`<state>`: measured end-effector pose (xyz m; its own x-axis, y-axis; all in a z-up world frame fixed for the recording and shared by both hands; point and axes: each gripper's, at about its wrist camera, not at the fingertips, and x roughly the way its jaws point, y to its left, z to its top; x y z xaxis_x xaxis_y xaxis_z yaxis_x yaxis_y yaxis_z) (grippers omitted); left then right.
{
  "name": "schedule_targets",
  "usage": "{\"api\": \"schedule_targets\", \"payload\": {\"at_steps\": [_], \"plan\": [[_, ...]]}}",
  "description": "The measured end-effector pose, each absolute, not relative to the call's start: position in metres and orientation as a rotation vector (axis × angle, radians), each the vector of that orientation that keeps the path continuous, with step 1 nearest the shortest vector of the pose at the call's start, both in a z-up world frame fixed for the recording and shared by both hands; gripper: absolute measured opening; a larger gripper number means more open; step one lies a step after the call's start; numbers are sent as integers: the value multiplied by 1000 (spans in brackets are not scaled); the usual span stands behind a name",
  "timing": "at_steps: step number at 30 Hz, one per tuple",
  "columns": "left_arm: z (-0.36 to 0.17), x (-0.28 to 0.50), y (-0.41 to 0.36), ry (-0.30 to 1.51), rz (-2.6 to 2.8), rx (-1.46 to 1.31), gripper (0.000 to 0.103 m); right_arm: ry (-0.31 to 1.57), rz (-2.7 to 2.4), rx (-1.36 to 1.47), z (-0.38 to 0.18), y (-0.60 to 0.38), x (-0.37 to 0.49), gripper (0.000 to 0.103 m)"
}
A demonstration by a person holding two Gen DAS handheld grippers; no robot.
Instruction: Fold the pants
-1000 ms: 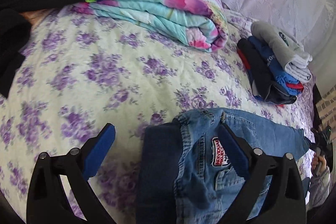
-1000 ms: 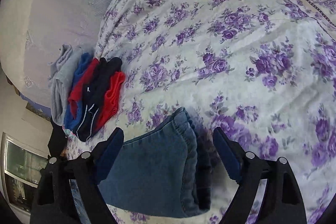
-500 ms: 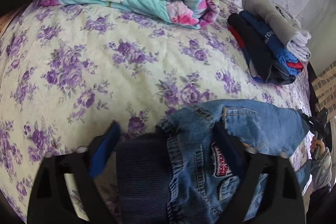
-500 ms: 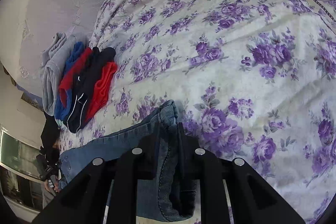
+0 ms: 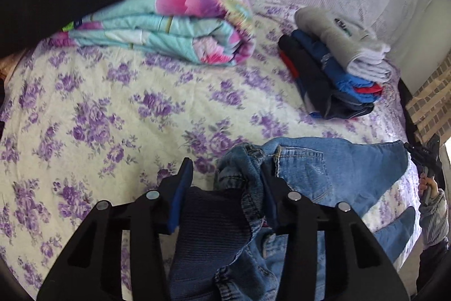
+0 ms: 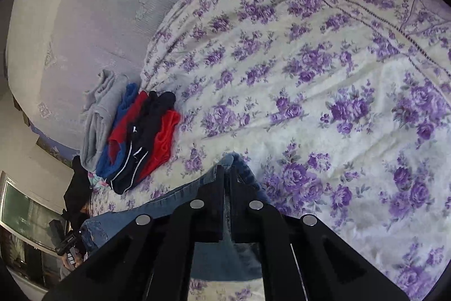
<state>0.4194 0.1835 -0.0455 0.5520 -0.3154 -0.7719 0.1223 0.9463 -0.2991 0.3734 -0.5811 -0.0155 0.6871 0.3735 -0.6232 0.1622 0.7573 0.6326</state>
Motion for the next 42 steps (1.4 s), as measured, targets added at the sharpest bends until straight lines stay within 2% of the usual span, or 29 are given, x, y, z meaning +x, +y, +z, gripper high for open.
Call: {"api": "schedule_targets", "payload": {"at_steps": [6, 8, 10, 11, 12, 13, 19, 22, 23, 24, 26, 30, 32, 36, 38, 40, 41, 42], "plan": [[-29, 395, 184, 905, -278, -211, 44, 802, 131, 715, -1, -590, 342, 0], [-28, 394, 183, 904, -272, -216, 44, 831, 135, 730, -5, -591, 344, 5], [-27, 395, 182, 905, -260, -219, 44, 833, 150, 762, -9, -592, 349, 14], [-27, 395, 182, 906, -257, -218, 44, 837, 156, 762, -11, -592, 354, 29], [-27, 396, 181, 910, -248, -214, 44, 845, 159, 760, -14, -590, 359, 47], [-27, 396, 180, 912, -242, -211, 44, 857, 165, 763, -20, -590, 366, 54], [-34, 402, 181, 937, -213, -217, 44, 932, 208, 795, -61, -581, 410, 56], [-38, 408, 179, 952, -195, -209, 44, 996, 218, 836, -88, -580, 424, 62], [-39, 410, 179, 955, -191, -207, 44, 977, 243, 848, -88, -583, 425, 68], [-41, 411, 178, 958, -189, -206, 44, 972, 290, 862, -88, -584, 426, 80], [-43, 414, 179, 963, -186, -205, 44, 958, 408, 888, -88, -584, 429, 96], [-50, 419, 180, 973, -177, -216, 44, 1058, 367, 656, -76, -554, 436, 100], [-52, 419, 180, 973, -172, -221, 45, 1058, 321, 584, -73, -540, 436, 100], [-54, 419, 182, 973, -177, -230, 45, 1027, 322, 721, -77, -554, 434, 100], [-53, 420, 182, 975, -179, -229, 45, 1017, 336, 743, -78, -560, 431, 95], [-54, 420, 182, 979, -179, -226, 46, 1022, 256, 657, -76, -559, 425, 53], [-54, 420, 181, 981, -178, -225, 46, 1028, 240, 646, -78, -560, 423, 10], [-54, 421, 181, 982, -177, -226, 46, 1005, 246, 668, -78, -563, 418, 10]]}}
